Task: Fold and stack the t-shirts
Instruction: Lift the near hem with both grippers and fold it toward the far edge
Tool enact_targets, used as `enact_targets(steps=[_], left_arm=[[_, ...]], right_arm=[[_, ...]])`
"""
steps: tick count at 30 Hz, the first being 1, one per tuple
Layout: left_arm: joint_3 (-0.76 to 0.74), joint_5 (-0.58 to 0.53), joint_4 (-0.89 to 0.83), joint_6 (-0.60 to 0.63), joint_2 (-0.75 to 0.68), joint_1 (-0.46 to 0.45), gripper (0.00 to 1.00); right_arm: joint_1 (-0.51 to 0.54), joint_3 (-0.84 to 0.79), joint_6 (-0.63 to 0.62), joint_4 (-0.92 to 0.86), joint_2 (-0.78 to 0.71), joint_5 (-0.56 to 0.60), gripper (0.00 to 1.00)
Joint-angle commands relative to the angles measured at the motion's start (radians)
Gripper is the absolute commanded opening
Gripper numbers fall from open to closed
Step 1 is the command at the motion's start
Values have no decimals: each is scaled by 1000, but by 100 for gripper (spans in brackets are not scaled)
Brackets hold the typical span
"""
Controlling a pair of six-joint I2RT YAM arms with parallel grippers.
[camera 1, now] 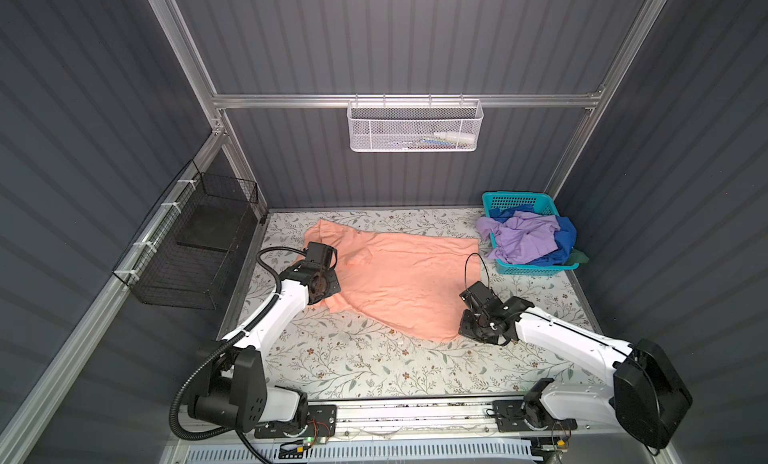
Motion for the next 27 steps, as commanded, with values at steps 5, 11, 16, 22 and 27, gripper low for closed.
enact_targets(steps=[5, 11, 16, 22, 27], left_arm=[[72, 6, 14, 49, 53, 37, 0], [99, 42, 50, 40, 82, 60, 0], [111, 32, 69, 34, 112, 63, 0], [120, 47, 79, 38, 157, 63, 0], [126, 50, 93, 38, 175, 63, 0]], right_arm=[[-44, 55, -45, -36, 39, 30, 0], [-79, 90, -84, -56, 80, 20, 0], [-116, 99, -123, -46, 91, 1, 0], [-162, 134, -171, -43, 114, 0, 0], [-190, 169, -202, -23, 152, 0, 0]])
